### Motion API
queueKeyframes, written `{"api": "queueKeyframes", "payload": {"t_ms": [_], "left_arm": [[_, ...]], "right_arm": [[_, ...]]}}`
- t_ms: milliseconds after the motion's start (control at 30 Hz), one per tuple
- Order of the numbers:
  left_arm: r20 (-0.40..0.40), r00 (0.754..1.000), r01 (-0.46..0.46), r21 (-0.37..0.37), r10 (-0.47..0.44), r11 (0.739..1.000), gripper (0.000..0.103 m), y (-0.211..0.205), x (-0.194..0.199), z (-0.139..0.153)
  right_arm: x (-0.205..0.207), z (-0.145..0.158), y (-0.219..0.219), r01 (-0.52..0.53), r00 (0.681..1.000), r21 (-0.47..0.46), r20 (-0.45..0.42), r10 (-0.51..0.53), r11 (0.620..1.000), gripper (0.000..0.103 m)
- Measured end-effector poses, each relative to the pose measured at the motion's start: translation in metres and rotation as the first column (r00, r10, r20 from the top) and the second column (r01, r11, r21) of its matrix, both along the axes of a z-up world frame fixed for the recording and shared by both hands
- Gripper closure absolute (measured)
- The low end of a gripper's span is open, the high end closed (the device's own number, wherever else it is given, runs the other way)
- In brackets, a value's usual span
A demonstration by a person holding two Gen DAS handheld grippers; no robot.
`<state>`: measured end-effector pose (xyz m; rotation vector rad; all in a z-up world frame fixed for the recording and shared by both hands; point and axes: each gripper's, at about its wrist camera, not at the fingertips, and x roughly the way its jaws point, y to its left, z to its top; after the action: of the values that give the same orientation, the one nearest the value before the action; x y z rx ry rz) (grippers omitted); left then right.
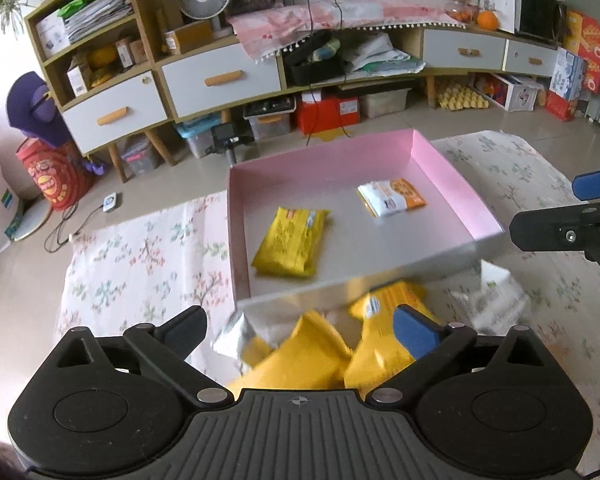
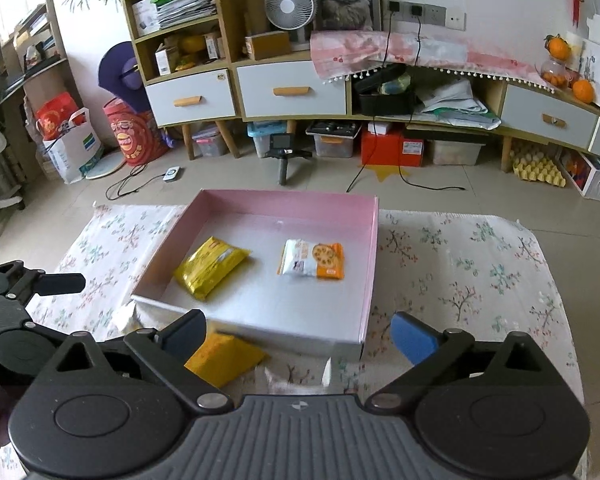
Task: Organize snacks
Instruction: 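Move both open grippers back over the snack pile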
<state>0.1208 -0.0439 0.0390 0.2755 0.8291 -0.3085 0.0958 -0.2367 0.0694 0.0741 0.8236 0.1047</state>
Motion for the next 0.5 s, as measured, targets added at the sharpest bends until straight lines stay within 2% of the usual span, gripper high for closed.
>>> {"api": "queueKeyframes", "payload": {"t_ms": [500], "left_arm": [[-0.023, 1.000, -0.017, -0.014, 0.017, 1.000, 0.002, 0.021, -0.069, -0.017]], "right_arm": [[-0.059, -0.011, 0.018, -0.043, 0.998, -0.040, 0.049, 0.045, 0.998, 0.018]]}}
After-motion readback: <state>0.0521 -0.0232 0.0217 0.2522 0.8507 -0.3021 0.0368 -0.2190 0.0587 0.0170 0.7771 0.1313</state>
